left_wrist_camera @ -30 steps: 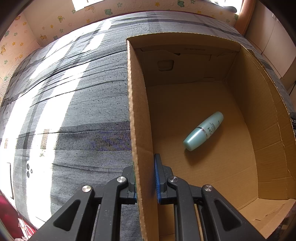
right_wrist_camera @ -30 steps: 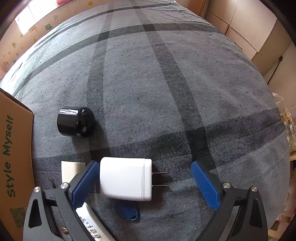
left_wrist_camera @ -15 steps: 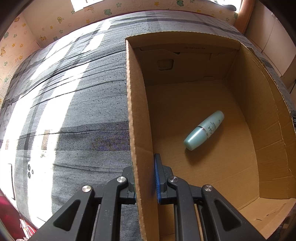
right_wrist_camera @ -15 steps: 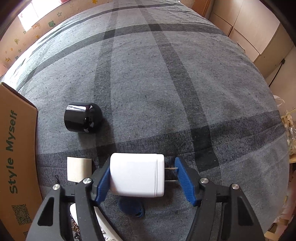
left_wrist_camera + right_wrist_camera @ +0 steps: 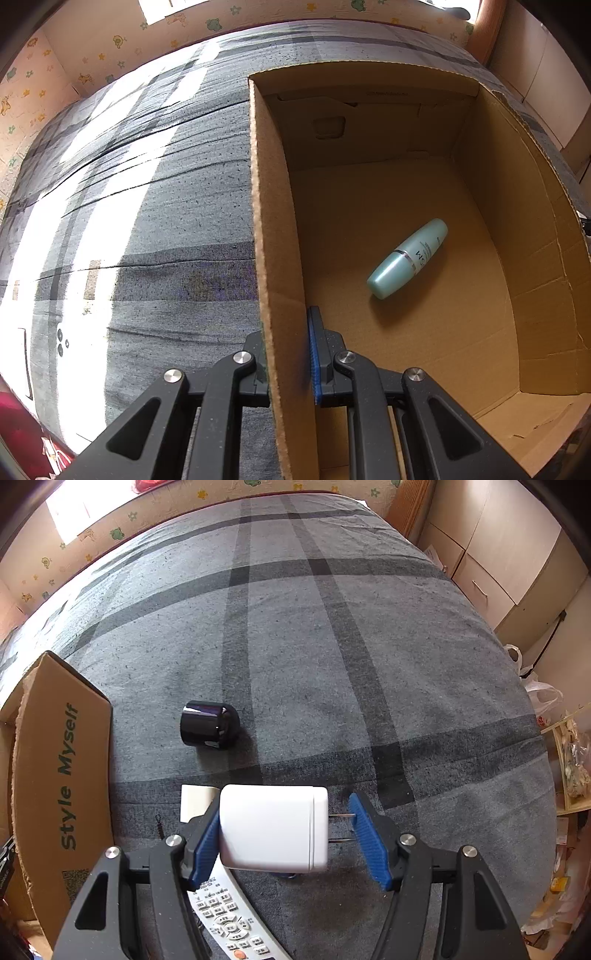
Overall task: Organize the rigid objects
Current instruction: 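Carry the white charger with the right gripper into the box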
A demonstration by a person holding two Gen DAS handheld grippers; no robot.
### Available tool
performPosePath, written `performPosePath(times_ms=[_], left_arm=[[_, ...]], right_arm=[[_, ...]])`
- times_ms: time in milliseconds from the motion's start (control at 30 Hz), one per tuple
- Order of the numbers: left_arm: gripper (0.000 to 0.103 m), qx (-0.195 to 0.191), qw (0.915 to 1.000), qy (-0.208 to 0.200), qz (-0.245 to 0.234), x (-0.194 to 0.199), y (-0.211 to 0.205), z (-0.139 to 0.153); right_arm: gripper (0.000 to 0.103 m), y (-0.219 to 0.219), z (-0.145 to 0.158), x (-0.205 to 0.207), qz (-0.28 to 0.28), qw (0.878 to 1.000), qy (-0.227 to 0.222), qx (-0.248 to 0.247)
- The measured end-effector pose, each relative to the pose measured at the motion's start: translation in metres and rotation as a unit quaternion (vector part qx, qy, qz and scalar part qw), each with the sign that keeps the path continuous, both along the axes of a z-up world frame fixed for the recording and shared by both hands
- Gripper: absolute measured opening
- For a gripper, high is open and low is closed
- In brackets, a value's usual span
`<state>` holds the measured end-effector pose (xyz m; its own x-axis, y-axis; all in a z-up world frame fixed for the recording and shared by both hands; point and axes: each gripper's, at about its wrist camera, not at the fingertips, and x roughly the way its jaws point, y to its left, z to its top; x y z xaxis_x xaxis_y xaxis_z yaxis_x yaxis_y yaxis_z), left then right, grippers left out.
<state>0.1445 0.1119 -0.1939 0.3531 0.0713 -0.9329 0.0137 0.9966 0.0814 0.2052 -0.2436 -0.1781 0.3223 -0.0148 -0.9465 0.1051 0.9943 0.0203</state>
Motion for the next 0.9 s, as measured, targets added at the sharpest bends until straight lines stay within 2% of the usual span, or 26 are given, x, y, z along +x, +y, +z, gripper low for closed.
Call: performPosePath(times_ms=[400, 700, 900], left_arm=[[0.014, -0.008, 1.0, 0.001, 0.004, 0.001, 0.004, -0.001], [0.014, -0.007, 1.0, 0.001, 0.004, 0.001, 0.004, -0.001], [0.014, -0.008, 1.0, 0.001, 0.004, 0.001, 0.004, -0.001]], right_arm=[[0.069, 0.032, 0.055, -0.013, 0.04, 0.999, -0.028, -0.012], [0.069, 0.083, 0.091, -0.02, 0.096, 0.994, -0.053, -0.011], [0.069, 0.123, 0.104, -0.025, 0.138, 0.988, -0.064, -0.009]])
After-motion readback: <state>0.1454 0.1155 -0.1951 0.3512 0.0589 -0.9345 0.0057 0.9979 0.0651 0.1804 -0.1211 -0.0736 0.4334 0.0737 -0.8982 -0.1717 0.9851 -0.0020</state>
